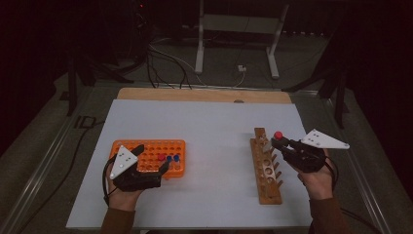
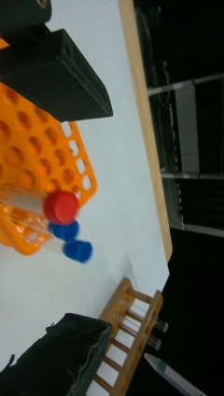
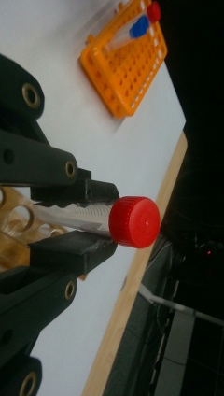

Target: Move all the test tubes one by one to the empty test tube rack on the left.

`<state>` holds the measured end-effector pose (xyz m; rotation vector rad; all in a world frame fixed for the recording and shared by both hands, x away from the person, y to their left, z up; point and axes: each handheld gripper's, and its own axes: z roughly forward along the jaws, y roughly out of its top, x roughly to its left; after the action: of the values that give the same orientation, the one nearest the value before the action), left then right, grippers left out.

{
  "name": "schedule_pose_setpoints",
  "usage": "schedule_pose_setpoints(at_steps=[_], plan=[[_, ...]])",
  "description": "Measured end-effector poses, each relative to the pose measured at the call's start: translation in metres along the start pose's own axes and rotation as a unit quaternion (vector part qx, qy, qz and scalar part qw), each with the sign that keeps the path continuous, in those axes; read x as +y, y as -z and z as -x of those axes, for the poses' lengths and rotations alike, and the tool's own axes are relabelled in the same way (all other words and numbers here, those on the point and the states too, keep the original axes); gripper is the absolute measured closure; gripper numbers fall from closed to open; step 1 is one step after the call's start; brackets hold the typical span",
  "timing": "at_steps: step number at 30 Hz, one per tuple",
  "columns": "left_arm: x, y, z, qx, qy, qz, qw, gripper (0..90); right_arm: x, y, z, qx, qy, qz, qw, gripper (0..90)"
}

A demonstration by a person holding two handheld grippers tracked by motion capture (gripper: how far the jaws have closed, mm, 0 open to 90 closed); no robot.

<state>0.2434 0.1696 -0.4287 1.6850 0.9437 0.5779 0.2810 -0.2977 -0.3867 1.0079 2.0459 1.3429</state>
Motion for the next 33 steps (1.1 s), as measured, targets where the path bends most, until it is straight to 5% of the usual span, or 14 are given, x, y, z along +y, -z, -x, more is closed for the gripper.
schedule_pose_setpoints(at_steps=[17,23,30,33], plan=[[0.017,-0.050,0.065,-0.064,-0.074,-0.028,0.9948,8.7,-0.004,-0.029,-0.043,0.072,-0.003,-0.004,0.9974,75.3],[0.012,-0.072,0.086,-0.107,-0.090,-0.041,0.9894,22.3,-0.002,-0.038,-0.059,0.097,0.002,-0.003,0.9953,75.3],[0.009,-0.091,0.107,-0.118,-0.100,-0.046,0.9868,31.2,-0.002,-0.049,-0.078,0.128,0.004,-0.011,0.9917,75.2],[0.007,-0.094,0.113,-0.122,-0.112,-0.051,0.9849,43.1,-0.003,-0.054,-0.085,0.140,0.003,-0.016,0.9900,75.2]])
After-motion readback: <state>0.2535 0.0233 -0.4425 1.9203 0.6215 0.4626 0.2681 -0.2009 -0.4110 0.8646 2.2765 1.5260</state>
